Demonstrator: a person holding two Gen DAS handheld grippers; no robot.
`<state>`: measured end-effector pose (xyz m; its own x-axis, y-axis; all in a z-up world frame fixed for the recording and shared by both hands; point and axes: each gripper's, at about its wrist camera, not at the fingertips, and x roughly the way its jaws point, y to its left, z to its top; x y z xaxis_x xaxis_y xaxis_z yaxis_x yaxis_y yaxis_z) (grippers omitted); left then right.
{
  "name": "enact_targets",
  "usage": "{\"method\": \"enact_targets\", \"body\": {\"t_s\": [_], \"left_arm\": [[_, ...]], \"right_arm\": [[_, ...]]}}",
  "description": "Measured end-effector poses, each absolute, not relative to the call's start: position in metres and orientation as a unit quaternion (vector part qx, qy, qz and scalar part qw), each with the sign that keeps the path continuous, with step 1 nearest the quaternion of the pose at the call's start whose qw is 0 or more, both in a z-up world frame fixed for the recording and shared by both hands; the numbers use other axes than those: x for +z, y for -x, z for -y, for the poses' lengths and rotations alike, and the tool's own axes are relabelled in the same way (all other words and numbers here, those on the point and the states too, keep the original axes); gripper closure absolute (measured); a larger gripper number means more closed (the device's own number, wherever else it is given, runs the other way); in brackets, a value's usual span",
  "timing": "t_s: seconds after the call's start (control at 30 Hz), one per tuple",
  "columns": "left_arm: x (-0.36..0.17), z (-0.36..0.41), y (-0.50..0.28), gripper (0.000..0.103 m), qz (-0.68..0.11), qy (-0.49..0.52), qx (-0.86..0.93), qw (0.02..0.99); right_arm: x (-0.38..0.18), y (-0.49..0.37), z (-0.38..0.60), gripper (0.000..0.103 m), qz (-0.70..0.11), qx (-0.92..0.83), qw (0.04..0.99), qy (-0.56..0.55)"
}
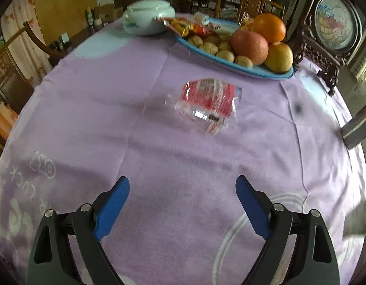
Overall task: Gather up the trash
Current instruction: 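Grasp the green-and-white drink carton with the right gripper and lift it, then grasp the red snack wrapper with the left gripper and lift it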
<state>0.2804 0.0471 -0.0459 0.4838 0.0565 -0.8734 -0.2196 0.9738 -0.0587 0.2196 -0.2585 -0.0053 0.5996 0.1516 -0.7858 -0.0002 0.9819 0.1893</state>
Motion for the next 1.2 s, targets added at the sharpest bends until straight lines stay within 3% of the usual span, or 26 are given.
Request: {"method": "enact_targets", "body": {"t_s": [0.13,0.3,0.57,0.97,1.0,1.1,1.2], "left_arm": [[-0.044,-0.041,-0.277,0.02,-0.495,0.079,0.095,0.86],[-0.04,-0.039,-0.287,0.02,-0.507,0.099,0.084,0.852],[-0.032,-0.035,-0.33,0.014,-0.517,0.065,0.127,0.844],[-0.057,-0.041,-0.374,0.014,-0.536,0.052,0.148,0.83],[-0.059,-0.042,-0.375,0.015,-0.537,0.053,0.147,0.829],[-0.064,-0.046,-0.377,0.046,-0.541,0.069,0.141,0.826],[-0.053,-0.047,-0.367,0.062,-0.534,0.061,0.148,0.83]], "right_arm": [[-0.019,-0.193,0.269,0.076,-0.461,0.062,0.879,-0.102],[-0.021,-0.172,0.273,0.076,-0.462,0.082,0.876,-0.109],[-0.02,-0.155,0.279,0.076,-0.454,0.115,0.874,-0.128],[-0.018,-0.155,0.273,0.076,-0.452,0.131,0.873,-0.127],[-0.018,-0.155,0.273,0.076,-0.453,0.131,0.873,-0.128],[-0.018,-0.153,0.273,0.076,-0.453,0.128,0.873,-0.128],[-0.016,-0.15,0.273,0.076,-0.452,0.124,0.874,-0.128]]}}
